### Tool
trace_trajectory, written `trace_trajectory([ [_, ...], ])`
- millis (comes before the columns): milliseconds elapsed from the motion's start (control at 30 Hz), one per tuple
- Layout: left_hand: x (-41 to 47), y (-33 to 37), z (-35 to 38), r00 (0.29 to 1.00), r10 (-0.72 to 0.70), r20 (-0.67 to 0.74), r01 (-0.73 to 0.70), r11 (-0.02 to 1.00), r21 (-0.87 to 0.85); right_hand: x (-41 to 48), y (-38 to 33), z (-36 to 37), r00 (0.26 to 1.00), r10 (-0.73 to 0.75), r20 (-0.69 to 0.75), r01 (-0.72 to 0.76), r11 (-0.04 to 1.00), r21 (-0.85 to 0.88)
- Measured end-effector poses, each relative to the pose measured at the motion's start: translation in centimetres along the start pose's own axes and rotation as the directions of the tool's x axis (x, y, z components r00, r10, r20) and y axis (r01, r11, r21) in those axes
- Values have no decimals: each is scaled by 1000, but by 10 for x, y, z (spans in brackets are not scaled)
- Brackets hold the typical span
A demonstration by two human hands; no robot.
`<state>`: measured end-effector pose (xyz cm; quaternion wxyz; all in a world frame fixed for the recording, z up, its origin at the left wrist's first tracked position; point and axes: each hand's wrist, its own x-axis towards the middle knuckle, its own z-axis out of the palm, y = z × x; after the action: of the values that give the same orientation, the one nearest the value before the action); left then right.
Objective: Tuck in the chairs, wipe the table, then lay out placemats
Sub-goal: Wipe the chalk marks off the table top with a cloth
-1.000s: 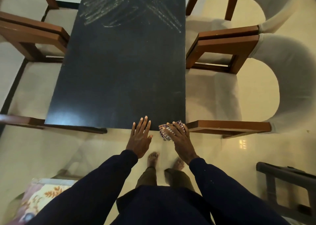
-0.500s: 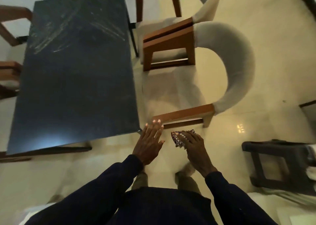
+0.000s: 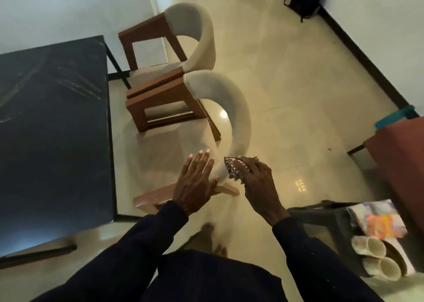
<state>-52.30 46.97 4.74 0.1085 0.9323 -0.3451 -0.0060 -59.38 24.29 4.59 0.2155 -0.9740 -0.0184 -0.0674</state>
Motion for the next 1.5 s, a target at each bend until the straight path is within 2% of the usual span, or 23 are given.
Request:
trace_trajectory([
  [167, 79, 11, 1, 991, -36, -132, 35, 999, -7, 66, 58, -47, 997, -63, -43, 62, 997, -37],
  [500, 248, 21, 0, 956, -140, -257, 127, 990, -65, 212, 164, -109, 988, -155, -24, 152, 982, -115],
  [800, 384, 22, -3, 886, -345, -311, 357, 934, -20, 364, 259, -128, 942, -333, 48, 335, 942, -33],
  [967, 457, 31, -7, 815, -491, -307, 504, 863, -43, 443, 313, -144, 897, -432, 95, 432, 902, 14],
  [1067, 503, 33, -11, 762, -540, -357, 560, 826, -56, 495, 337, -155, 831, -549, 93, 548, 836, 40],
  [1233, 565, 30, -6, 704, -595, -388, 628, 776, -50, 570, 356, -158, 763, -630, 144, 625, 776, 82],
  [1500, 655, -41, -1, 569, -688, -451, 746, 662, -69, 728, 354, -136, 632, -763, 134, 747, 646, 157],
])
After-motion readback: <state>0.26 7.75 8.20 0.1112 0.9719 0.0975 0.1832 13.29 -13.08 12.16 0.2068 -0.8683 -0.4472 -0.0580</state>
